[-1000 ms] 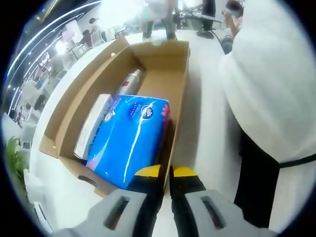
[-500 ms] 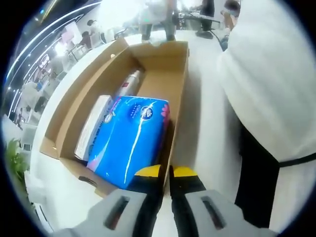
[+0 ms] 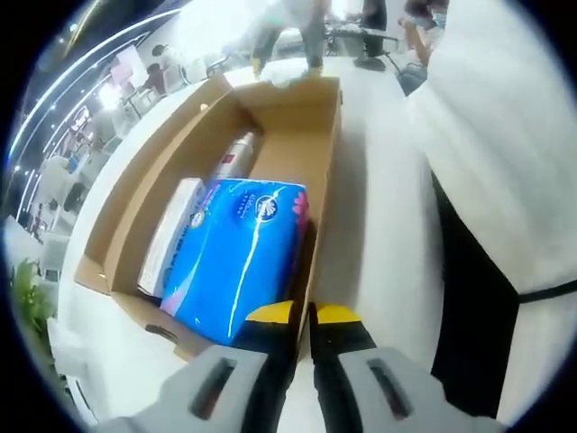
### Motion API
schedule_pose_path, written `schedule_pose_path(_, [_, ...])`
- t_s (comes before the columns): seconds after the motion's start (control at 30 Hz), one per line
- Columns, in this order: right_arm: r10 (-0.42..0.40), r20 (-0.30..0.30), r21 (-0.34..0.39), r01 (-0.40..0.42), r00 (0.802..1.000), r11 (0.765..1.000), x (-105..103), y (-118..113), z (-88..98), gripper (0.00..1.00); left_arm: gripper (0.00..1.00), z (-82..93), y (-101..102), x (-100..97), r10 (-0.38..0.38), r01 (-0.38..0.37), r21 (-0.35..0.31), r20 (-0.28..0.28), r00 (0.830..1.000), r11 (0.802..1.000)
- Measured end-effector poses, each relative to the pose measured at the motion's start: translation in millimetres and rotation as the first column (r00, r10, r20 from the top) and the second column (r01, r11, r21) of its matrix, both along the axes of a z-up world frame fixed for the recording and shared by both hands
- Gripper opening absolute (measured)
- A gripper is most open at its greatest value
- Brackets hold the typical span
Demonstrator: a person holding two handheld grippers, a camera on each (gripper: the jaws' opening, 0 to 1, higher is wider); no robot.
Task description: Operate the shoe box by opening the lid, removing the specified soft item, and placing it in the target area until the item is outside and the box remains undamaged.
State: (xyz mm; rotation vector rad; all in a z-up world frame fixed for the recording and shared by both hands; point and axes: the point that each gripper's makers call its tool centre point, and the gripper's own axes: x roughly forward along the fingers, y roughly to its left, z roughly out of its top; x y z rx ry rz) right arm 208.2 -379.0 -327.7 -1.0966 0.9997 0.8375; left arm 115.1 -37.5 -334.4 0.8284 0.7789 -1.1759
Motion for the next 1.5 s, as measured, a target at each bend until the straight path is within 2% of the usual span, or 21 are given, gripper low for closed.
schedule_pose_path(0.03, [-0.035, 0.011, 0.021, 0.034, 0.999, 0.999, 0.9, 1.3, 1.3, 0.74, 0.05, 0.2, -0.1, 0.0, 0.000, 0.000, -0.001, -0.001, 1.000, 1.000])
schedule_pose_path(0.1, [-0.113, 0.031, 0.161, 0.107, 0.993, 0.981, -1.6, 18.3, 10.1, 0.75, 0.06, 0.7, 0.0, 0.3, 0.018, -0.018, -0.002, -0.010, 1.000, 1.000])
schedule_pose_path(0.2, [-0.094, 0.048, 0.112, 0.088, 0.994, 0.990, -9.5, 13.3, 11.5, 0.75, 0.06, 1.2, 0.2, 0.0, 0.025, -0.025, -0.004, -0.009, 1.000, 1.000])
schedule_pose_path(0.33, [-0.147, 0.083, 0.179, 0.131, 0.986, 0.975, -10.2, 20.4, 24.5, 0.75, 0.06, 1.8, 0.2, -0.1, 0.032, -0.032, -0.006, -0.015, 0.999, 0.999])
schedule_pose_path(0.43, [-0.224, 0.117, 0.256, 0.189, 0.968, 0.948, -8.3, 24.7, 37.9, 0.67, 0.06, 1.8, 0.3, 0.0, 0.051, -0.051, -0.008, -0.033, 0.998, 0.999])
schedule_pose_path(0.5, [-0.254, 0.114, 0.270, 0.216, 0.961, 0.938, -10.8, 25.3, 41.7, 0.49, 0.06, 2.6, 0.1, -1.2, 0.024, -0.024, -0.005, -0.018, 1.000, 1.000])
schedule_pose_path(0.57, [-0.297, 0.213, 0.307, 0.225, 0.931, 0.925, -2.6, 25.3, 56.8, 0.34, 0.06, 2.8, 0.1, -1.1, 0.017, -0.017, -0.006, -0.014, 1.000, 1.000])
schedule_pose_path(0.63, [-0.355, 0.199, 0.351, 0.272, 0.914, 0.896, -6.3, 29.3, 59.7, 0.37, 0.06, 2.9, 0.0, -0.7, 0.017, -0.017, -0.007, -0.017, 1.000, 1.000])
schedule_pose_path(0.73, [-0.380, 0.202, 0.367, 0.290, 0.903, 0.884, -11.2, 30.0, 63.6, 0.38, 0.06, 2.7, 0.1, -0.9, 0.026, -0.026, -0.009, -0.021, 0.999, 1.000])
schedule_pose_path(0.77, [-0.449, 0.204, 0.395, 0.346, 0.870, 0.851, -12.3, 26.0, 66.8, 0.40, 0.06, 2.8, 0.2, -0.8, 0.032, -0.032, -0.009, -0.026, 0.999, 0.999])
schedule_pose_path(0.83, [-0.505, 0.199, 0.446, 0.381, 0.840, 0.810, -11.2, 24.7, 70.4, 0.44, 0.06, 2.7, 0.1, -0.5, 0.032, -0.032, -0.009, -0.027, 0.999, 0.999])
schedule_pose_path(0.87, [-0.577, 0.153, 0.499, 0.442, 0.802, 0.746, -13.6, 23.1, 70.3, 0.45, 0.06, 2.8, 0.1, -0.6, 0.033, -0.033, -0.010, -0.026, 0.999, 0.999])
schedule_pose_path(0.97, [-0.605, 0.150, 0.492, 0.472, 0.782, 0.732, -15.8, 13.7, 69.7, 0.43, 0.06, 3.2, 0.1, -1.9, 0.023, -0.023, -0.013, -0.010, 1.000, 1.000])
schedule_pose_path(1.0, [-0.621, 0.140, 0.504, 0.484, 0.771, 0.715, -16.3, 12.3, 70.9, 0.43, 0.06, 3.0, 0.1, -1.5, 0.022, -0.022, -0.015, -0.008, 1.000, 1.000])
schedule_pose_path(1.13, [-0.712, 0.099, 0.617, 0.518, 0.696, 0.592, -12.9, 12.2, 87.6, 0.43, 0.06, 3.0, -0.2, -0.3, 0.033, -0.033, -0.018, -0.021, 0.999, 0.999])
schedule_pose_path(1.2, [-0.739, 0.085, 0.647, 0.527, 0.669, 0.551, -12.9, 12.3, 93.1, 0.44, 0.06, 2.9, -0.1, -0.9, 0.026, -0.026, -0.017, -0.014, 1.000, 1.000])
schedule_pose_path(1.3, [-0.741, 0.087, 0.651, 0.526, 0.666, 0.548, -14.7, 15.1, 95.7, 0.41, 0.07, 3.0, 0.0, -0.8, 0.025, -0.025, -0.020, -0.008, 1.000, 0.999])
schedule_pose_path(1.33, [-0.735, 0.095, 0.650, 0.517, 0.672, 0.557, -16.0, 18.4, 96.5, 0.35, 0.07, 3.4, -0.4, -0.4, 0.034, -0.034, -0.029, -0.011, 0.999, 0.999])
schedule_pose_path(1.37, [-0.732, 0.122, 0.636, 0.513, 0.670, 0.576, -15.9, 16.7, 97.0, 0.28, 0.07, 3.8, -0.3, -0.2, 0.041, -0.042, -0.037, -0.019, 0.999, 0.998])
schedule_pose_path(1.4, [-0.734, 0.154, 0.626, 0.509, 0.662, 0.590, -14.5, 14.4, 98.8, 0.27, 0.07, 4.0, -0.1, 0.2, 0.046, -0.047, -0.045, -0.025, 0.999, 0.998])
schedule_pose_path(1.5, [-0.729, 0.176, 0.622, 0.499, 0.661, 0.603, -13.0, 19.9, 99.9, 0.35, 0.06, 3.8, -0.7, -0.8, 0.034, -0.035, -0.048, -0.019, 0.999, 0.998])
